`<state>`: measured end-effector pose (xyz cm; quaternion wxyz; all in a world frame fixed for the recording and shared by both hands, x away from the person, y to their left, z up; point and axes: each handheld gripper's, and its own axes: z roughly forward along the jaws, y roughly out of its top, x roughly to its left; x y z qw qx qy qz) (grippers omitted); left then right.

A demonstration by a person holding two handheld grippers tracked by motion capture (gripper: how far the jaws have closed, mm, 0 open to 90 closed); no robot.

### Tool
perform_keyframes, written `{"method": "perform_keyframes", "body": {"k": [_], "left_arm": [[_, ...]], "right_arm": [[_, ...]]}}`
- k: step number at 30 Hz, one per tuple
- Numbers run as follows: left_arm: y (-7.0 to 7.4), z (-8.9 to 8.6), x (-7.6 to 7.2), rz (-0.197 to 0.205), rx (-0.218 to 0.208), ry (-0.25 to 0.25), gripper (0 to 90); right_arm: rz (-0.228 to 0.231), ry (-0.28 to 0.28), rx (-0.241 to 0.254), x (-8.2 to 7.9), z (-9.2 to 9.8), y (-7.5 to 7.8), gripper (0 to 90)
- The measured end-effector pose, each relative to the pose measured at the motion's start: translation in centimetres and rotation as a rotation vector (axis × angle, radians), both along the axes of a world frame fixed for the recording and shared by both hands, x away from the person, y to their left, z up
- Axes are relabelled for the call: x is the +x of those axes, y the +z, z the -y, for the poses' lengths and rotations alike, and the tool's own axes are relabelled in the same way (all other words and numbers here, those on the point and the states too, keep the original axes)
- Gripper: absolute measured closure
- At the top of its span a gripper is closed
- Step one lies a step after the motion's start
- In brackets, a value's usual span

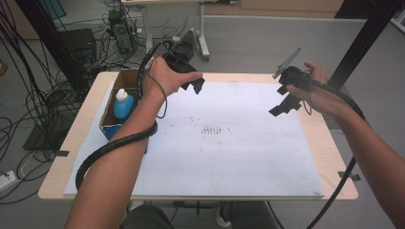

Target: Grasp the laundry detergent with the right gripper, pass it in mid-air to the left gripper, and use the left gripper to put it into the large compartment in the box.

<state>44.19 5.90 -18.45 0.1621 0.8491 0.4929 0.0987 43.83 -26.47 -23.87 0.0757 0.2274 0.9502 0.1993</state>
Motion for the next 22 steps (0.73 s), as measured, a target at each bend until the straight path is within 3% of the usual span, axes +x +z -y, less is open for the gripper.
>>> {"method": "perform_keyframes", "body": {"k": [22], "left_arm": [[-0.29, -0.01, 0.05, 0.001, 0.001, -0.003, 12.3]], "right_arm": [[0.01, 0.002, -0.01, -0.06, 0.05, 0.11, 4.5]]}}
